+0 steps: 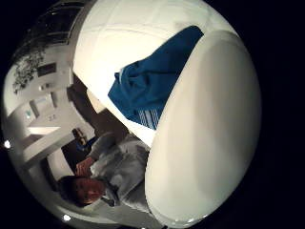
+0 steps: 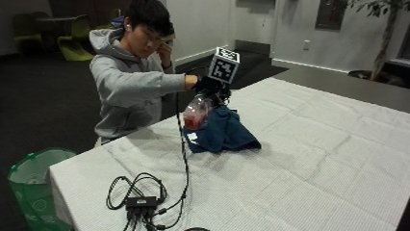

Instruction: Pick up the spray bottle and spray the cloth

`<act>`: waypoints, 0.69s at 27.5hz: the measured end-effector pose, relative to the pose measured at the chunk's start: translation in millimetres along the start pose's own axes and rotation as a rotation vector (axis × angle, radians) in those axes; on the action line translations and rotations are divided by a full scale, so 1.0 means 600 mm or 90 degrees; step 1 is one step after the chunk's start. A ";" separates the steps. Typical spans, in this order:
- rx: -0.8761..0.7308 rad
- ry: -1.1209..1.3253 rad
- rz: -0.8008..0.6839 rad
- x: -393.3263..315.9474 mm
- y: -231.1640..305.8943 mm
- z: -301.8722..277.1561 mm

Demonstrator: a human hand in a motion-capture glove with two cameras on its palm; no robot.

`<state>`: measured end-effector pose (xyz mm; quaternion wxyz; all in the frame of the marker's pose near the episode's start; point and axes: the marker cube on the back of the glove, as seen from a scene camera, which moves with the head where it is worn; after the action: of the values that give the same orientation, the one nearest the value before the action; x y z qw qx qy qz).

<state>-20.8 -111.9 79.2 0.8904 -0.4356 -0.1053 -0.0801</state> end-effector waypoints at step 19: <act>0.460 -0.569 -0.253 -0.273 -0.118 -0.105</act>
<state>-188.4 -196.8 53.0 0.8195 -0.0689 -0.5688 -0.0134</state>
